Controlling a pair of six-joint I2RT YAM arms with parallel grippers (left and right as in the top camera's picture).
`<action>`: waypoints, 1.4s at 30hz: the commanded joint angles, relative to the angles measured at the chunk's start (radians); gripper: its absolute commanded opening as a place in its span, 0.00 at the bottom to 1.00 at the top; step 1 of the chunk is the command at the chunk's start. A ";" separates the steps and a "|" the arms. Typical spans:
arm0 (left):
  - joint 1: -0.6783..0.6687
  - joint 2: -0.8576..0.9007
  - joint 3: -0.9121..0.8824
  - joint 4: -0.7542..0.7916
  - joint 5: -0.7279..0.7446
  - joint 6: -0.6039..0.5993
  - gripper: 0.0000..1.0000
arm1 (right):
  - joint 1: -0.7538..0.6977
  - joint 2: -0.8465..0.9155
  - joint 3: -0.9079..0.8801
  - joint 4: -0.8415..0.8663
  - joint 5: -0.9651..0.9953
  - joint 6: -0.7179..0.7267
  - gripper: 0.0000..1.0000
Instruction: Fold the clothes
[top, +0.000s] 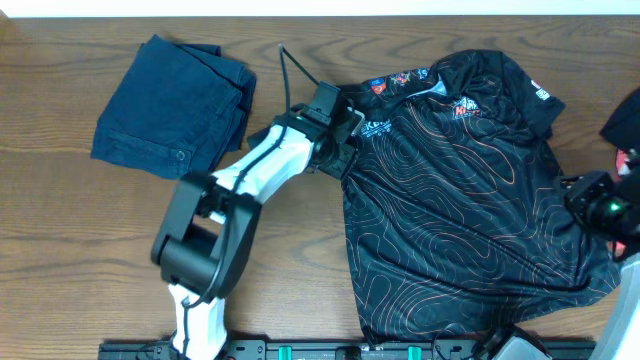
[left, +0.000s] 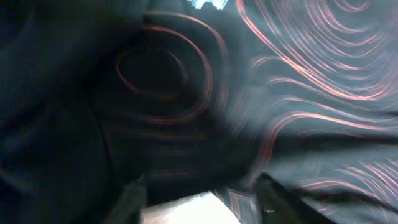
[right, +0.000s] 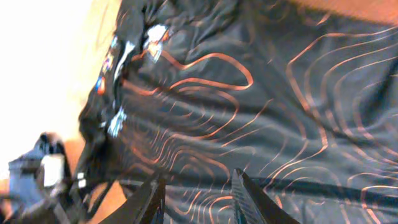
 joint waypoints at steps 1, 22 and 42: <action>0.005 0.046 0.029 0.027 -0.146 0.043 0.44 | 0.047 -0.006 0.005 -0.012 -0.030 -0.030 0.34; 0.170 0.085 0.029 -0.485 -0.315 -0.222 0.06 | 0.201 0.431 0.004 0.042 0.247 0.051 0.37; 0.153 0.084 0.079 -0.484 -0.236 -0.221 0.50 | 0.148 0.759 0.101 0.392 0.590 0.240 0.15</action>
